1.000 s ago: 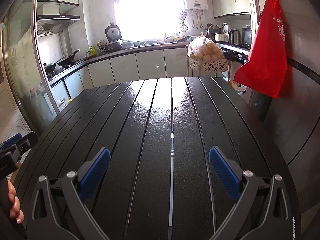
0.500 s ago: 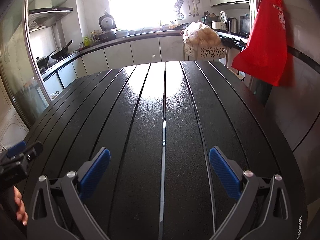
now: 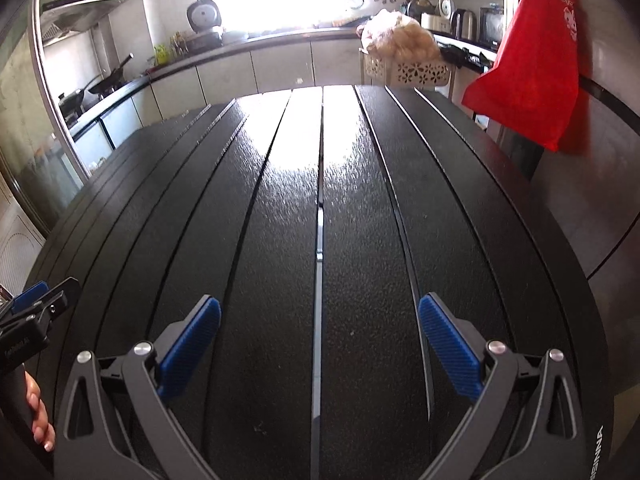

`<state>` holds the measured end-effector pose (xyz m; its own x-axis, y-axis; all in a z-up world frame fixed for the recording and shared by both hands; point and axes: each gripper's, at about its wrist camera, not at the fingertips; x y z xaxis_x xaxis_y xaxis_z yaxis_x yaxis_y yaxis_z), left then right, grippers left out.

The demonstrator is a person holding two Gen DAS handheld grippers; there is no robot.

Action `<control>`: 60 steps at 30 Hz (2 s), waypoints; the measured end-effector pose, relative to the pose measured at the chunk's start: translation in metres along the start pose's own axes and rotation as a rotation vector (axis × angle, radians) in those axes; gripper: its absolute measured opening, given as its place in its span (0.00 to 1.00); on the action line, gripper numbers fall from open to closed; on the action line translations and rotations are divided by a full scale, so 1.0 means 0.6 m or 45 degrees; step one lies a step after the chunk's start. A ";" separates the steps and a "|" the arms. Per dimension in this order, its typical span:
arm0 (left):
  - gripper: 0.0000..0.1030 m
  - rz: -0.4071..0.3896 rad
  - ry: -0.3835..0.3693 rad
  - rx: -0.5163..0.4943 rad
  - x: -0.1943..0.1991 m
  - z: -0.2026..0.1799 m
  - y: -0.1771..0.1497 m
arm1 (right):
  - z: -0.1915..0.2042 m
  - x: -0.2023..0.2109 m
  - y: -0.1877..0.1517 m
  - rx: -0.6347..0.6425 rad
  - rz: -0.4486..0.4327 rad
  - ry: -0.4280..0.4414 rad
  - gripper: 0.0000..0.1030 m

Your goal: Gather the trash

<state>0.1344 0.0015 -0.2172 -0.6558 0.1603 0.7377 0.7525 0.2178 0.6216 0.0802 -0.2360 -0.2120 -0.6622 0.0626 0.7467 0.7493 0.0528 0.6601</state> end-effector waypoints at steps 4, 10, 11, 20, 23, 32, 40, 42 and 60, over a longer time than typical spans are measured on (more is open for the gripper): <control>0.92 0.041 0.023 0.001 -0.009 0.003 -0.002 | 0.003 -0.012 -0.004 -0.002 0.061 0.003 0.97; 0.92 0.076 0.062 -0.028 -0.017 0.000 -0.008 | 0.013 -0.027 -0.008 0.021 0.133 -0.016 0.97; 0.92 0.082 0.067 -0.034 -0.019 -0.001 -0.008 | 0.016 -0.028 -0.008 0.031 0.136 -0.022 0.97; 0.92 0.097 0.109 -0.068 -0.023 -0.006 -0.012 | 0.022 -0.028 -0.012 0.028 0.144 -0.032 0.97; 0.93 0.102 0.140 -0.098 -0.028 -0.016 -0.013 | 0.023 -0.028 -0.011 0.026 0.145 -0.032 0.97; 0.93 0.102 0.145 -0.099 -0.027 -0.018 -0.015 | 0.024 -0.027 -0.013 0.027 0.145 -0.029 0.97; 0.94 0.102 0.148 -0.100 -0.027 -0.019 -0.016 | 0.024 -0.027 -0.013 0.027 0.145 -0.029 0.97; 0.94 0.102 0.148 -0.100 -0.027 -0.019 -0.016 | 0.023 -0.027 -0.012 0.027 0.145 -0.029 0.97; 0.94 0.102 0.149 -0.101 -0.027 -0.019 -0.016 | 0.023 -0.027 -0.013 0.027 0.145 -0.028 0.97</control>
<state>0.1384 -0.0144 -0.2320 -0.5856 0.0600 0.8084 0.8074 0.1316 0.5751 0.0851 -0.2237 -0.2301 -0.5729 0.0916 0.8145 0.8196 0.0652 0.5692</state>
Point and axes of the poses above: each gripper's, at about its wrist camera, not at the fingertips, and x roughly against the way its jaws point, z to its left, y to its top, and after that the axes turned 15 degrees about x, right-handed
